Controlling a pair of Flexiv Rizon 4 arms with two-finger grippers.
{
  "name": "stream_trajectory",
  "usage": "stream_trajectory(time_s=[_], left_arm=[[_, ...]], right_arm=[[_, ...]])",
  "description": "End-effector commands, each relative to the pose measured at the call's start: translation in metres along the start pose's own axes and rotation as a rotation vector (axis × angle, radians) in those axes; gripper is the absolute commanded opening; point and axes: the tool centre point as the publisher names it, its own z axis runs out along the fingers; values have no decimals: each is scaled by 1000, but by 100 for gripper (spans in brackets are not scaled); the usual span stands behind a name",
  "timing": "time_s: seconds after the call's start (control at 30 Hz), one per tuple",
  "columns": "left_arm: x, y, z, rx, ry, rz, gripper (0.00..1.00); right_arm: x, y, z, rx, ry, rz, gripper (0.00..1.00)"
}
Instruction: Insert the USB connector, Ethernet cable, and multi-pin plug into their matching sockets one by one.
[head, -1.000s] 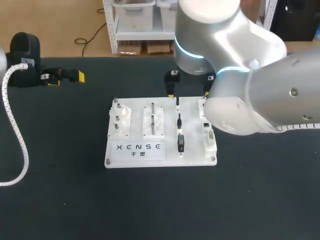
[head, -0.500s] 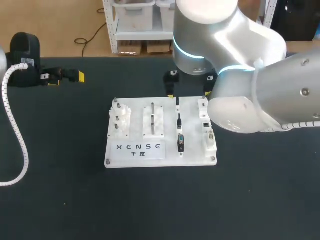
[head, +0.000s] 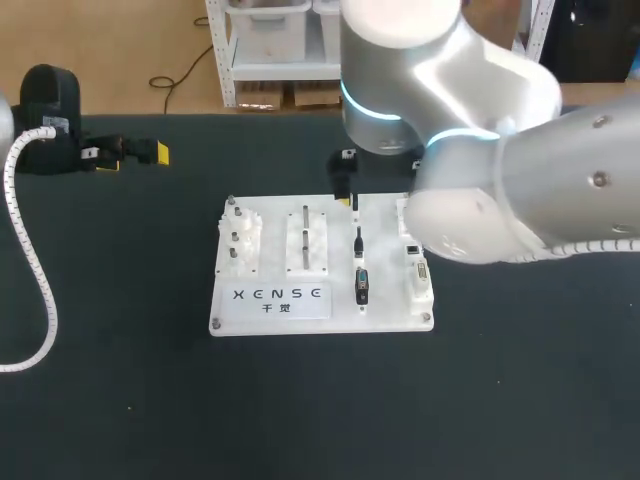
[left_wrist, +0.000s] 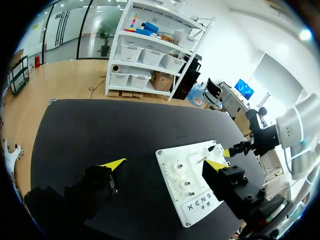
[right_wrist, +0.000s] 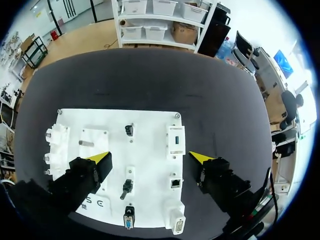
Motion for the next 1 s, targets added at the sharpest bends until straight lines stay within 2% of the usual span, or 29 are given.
stream_trajectory(time_s=[0.03, 0.8, 1.0], left_arm=[[0, 0, 0, 0, 0, 0, 100], [0, 0, 0, 0, 0, 0, 100], [0, 0, 0, 0, 0, 0, 100]], right_arm=[[-8, 11, 9, 21, 61, 6, 100], [-25, 23, 45, 51, 157, 50, 100], [-28, 24, 54, 31, 196, 73, 100]])
